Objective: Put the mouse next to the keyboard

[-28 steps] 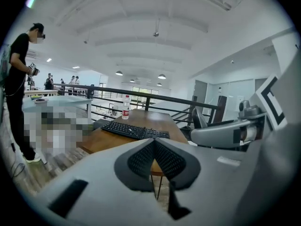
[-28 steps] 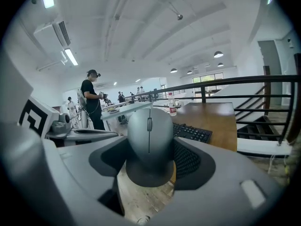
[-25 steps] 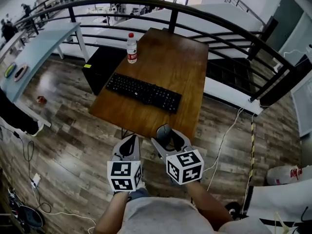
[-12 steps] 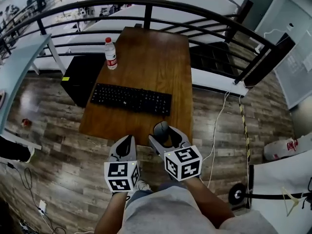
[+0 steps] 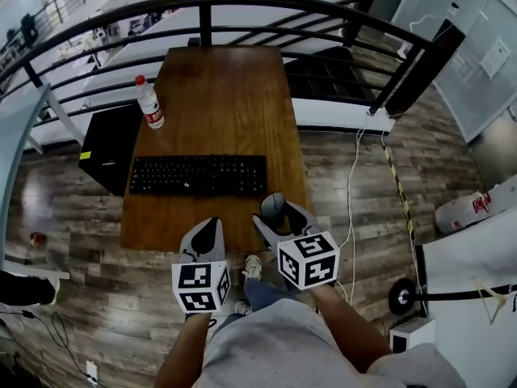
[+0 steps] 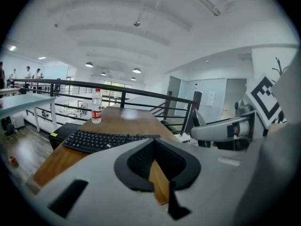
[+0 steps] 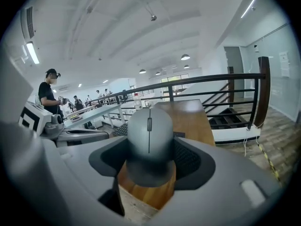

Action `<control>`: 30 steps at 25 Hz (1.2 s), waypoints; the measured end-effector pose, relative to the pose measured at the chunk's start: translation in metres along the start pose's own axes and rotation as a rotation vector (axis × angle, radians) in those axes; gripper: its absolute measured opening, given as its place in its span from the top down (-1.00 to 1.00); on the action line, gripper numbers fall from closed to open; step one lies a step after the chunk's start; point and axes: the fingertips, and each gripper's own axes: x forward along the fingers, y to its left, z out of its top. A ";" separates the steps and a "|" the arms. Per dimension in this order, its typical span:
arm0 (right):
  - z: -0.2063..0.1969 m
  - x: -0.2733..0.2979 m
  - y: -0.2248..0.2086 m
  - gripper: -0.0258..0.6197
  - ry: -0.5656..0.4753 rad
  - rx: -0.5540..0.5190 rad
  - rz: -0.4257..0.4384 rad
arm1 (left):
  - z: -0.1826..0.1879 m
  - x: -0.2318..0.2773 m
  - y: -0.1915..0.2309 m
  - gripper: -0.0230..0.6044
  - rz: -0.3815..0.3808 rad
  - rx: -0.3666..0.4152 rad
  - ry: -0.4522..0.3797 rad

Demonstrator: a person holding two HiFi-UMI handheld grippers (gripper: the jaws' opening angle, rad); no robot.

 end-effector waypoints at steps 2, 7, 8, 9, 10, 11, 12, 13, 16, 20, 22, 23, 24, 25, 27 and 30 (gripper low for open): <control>0.003 0.006 -0.010 -0.01 -0.005 0.012 -0.018 | 0.004 0.012 0.001 0.95 -0.014 0.012 0.006; 0.006 0.022 -0.034 -0.01 0.004 0.039 -0.057 | 0.016 0.041 0.002 0.95 -0.036 0.048 0.010; 0.007 0.024 -0.040 -0.01 0.009 0.045 -0.064 | 0.018 0.048 0.002 0.95 -0.039 0.051 0.009; 0.007 0.027 -0.045 -0.01 0.014 0.050 -0.072 | 0.021 0.054 0.002 0.95 -0.042 0.052 0.010; 0.007 0.030 -0.052 -0.01 0.019 0.055 -0.080 | 0.022 0.061 0.001 0.95 -0.046 0.053 0.013; 0.008 0.032 -0.058 -0.01 0.024 0.060 -0.088 | 0.023 0.068 0.000 0.95 -0.050 0.054 0.016; 0.008 0.035 -0.065 -0.01 0.030 0.065 -0.096 | 0.024 0.074 -0.002 0.95 -0.053 0.057 0.020; 0.007 0.037 -0.071 -0.01 0.037 0.072 -0.104 | 0.025 0.080 -0.004 0.95 -0.057 0.060 0.024; 0.006 0.044 -0.091 -0.01 0.053 0.096 -0.124 | 0.026 0.098 -0.009 0.95 -0.066 0.071 0.038; 0.002 0.058 -0.113 -0.01 0.083 0.127 -0.140 | 0.031 0.120 -0.010 0.95 -0.066 0.085 0.051; -0.003 0.066 -0.122 -0.01 0.105 0.150 -0.144 | 0.032 0.130 -0.010 0.95 -0.063 0.090 0.055; -0.005 0.070 -0.126 -0.01 0.117 0.161 -0.146 | 0.033 0.135 -0.010 0.95 -0.060 0.093 0.058; -0.008 0.074 -0.131 -0.01 0.130 0.170 -0.148 | 0.033 0.139 -0.010 0.95 -0.057 0.095 0.061; -0.010 0.078 -0.135 -0.01 0.142 0.178 -0.151 | 0.033 0.144 -0.010 0.95 -0.054 0.098 0.064; -0.015 0.085 -0.144 -0.01 0.168 0.189 -0.153 | 0.033 0.153 -0.010 0.95 -0.047 0.104 0.070; -0.022 0.097 -0.154 -0.01 0.210 0.191 -0.151 | 0.035 0.165 -0.006 0.95 -0.028 0.106 0.081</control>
